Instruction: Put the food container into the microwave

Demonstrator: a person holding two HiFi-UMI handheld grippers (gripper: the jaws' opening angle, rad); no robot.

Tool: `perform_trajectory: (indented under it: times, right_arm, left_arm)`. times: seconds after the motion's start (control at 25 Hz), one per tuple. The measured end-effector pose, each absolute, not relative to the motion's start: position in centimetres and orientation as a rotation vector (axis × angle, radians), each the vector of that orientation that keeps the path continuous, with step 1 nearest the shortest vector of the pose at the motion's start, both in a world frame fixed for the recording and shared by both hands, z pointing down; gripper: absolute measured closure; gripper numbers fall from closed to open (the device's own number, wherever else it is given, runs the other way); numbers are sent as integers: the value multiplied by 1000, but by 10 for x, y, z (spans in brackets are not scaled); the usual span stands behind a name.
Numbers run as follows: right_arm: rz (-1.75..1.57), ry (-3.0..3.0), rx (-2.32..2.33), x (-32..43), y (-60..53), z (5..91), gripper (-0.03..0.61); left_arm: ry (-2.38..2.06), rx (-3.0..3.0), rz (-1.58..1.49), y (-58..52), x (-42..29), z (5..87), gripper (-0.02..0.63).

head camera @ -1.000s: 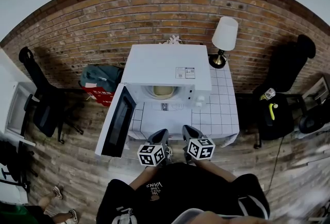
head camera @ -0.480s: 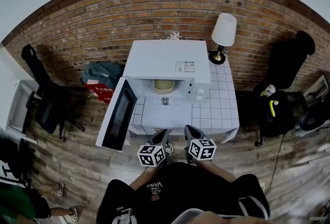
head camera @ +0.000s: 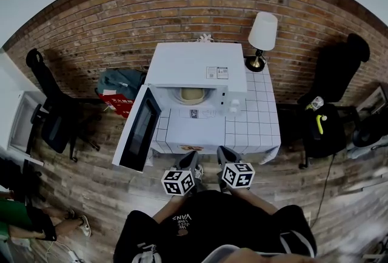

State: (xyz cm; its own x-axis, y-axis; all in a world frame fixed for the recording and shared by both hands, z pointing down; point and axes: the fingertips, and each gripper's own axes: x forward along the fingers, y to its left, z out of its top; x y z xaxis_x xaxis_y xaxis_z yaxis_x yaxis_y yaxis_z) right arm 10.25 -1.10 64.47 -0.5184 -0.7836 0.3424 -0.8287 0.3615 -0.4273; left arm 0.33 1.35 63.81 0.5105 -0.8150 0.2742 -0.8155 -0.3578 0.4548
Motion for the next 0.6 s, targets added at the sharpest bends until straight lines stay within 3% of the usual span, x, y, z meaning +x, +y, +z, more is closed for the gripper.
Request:
perform_trajectory:
  times: [0.6]
  right_arm:
    - [869,-2531,1515,103,-12,643,574]
  left_arm:
    - [-1347,2219,-5,14,1,635,601]
